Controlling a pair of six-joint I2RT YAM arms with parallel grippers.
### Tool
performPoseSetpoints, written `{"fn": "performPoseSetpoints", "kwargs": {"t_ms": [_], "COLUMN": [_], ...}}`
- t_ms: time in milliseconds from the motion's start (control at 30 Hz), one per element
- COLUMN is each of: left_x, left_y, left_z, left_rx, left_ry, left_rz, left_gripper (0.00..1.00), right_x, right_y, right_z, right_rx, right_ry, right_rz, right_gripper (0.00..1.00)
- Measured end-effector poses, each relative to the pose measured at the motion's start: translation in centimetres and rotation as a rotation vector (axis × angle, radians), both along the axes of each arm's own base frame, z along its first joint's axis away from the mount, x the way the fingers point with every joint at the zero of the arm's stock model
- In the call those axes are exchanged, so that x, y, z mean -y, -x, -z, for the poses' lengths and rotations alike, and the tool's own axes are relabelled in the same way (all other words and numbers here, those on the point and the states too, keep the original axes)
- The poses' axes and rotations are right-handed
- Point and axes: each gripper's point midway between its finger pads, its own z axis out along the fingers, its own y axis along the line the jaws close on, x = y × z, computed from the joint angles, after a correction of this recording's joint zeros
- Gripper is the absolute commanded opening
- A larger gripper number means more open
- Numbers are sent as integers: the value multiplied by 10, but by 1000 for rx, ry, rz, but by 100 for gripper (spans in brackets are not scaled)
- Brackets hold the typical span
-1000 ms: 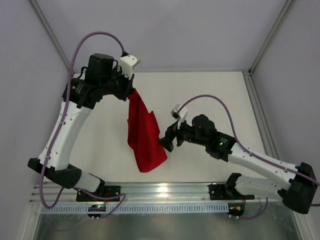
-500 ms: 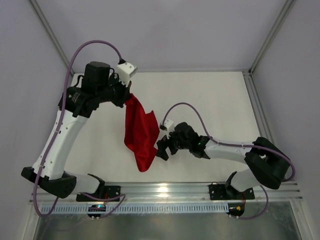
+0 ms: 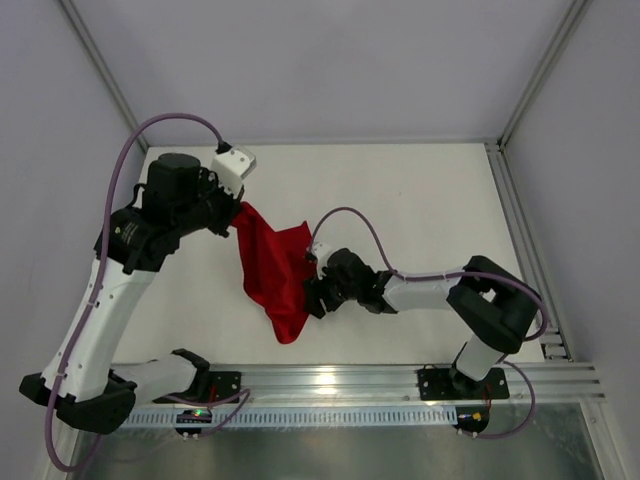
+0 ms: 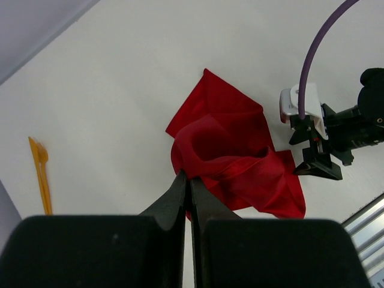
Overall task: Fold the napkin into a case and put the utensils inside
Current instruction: Flatten out the crumpled napkin.
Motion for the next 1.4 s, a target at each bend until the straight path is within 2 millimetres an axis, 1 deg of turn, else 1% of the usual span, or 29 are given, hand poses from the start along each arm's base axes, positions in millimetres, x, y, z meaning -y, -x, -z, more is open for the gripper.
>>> {"fn": "performPoseSetpoints", "kwargs": {"t_ms": [67, 133, 200, 267, 300, 367, 400, 433, 600, 667, 700, 767, 833, 900, 933, 1000, 1033, 1067, 1133, 1200, 1300, 1333, 1400], "left_x": [-6, -11, -15, -19, -20, -23, -24, -25, -29, -31, -32, -36, -41, -48, -51, -55, -58, -59, -63, -68, -80, -84, -91], "left_y": [4, 8, 10, 9, 8, 7, 7, 6, 5, 4, 4, 2, 1, -2, -3, -4, -3, -3, 3, 10, 31, 38, 53], "left_z": [2, 4, 4, 2, 1, 1, 1, 1, 0, 0, 0, -1, -3, -9, -15, -28, -37, -48, -71, -89, -116, -123, -137], "left_rx": [10, 17, 26, 40, 45, 49, 51, 52, 58, 62, 63, 70, 82, 106, 121, 153, 173, 199, 250, 298, 368, 385, 422], "left_ry": [-8, -15, -21, -27, -30, -38, -41, -43, -55, -62, -66, -78, -94, -116, -121, -121, -116, -107, -90, -84, -90, -91, -91], "left_rz": [-16, -29, -40, -57, -65, -78, -83, -88, -110, -120, -126, -141, -163, -191, -204, -227, -237, -243, -243, -235, -222, -218, -206], "left_gripper": [0, 0, 0, 0, 0, 0, 0, 0, 0, 0, 0, 0, 0, 0, 0, 0, 0, 0, 0, 0, 0, 0, 0], "right_x": [-10, -20, -27, -31, -31, -32, -31, -31, -28, -22, -19, -10, 0, 10, 17, 32, 39, 48, 64, 88, 125, 135, 155], "right_y": [-1, -2, -2, 0, 1, 3, 5, 6, 12, 14, 13, 9, -1, -20, -31, -50, -56, -60, -60, -54, -37, -30, -14], "right_z": [2, 2, 2, 4, 5, 7, 8, 9, 9, 7, 4, -10, -41, -78, -102, -159, -190, -227, -275, -328, -390, -408, -438], "right_rx": [-2, -9, -12, -20, -25, -38, -47, -51, -66, -70, -66, -39, 18, 103, 158, 279, 344, 419, 512, 611, 712, 739, 783], "right_ry": [-11, -33, -56, -66, -68, -69, -70, -71, -82, -69, -62, -48, -56, -62, -65, -84, -98, -124, -156, -191, -233, -254, -292], "right_rz": [-6, -21, -39, -51, -54, -60, -59, -61, -56, -41, -31, 5, 49, 107, 141, 207, 233, 262, 296, 336, 384, 394, 402], "right_gripper": [59, 58, 48, 37, 26, 16, 7, 3, 3, 3, 3, 3, 3, 3, 3, 3, 3, 3, 3, 3, 3, 3, 3]}}
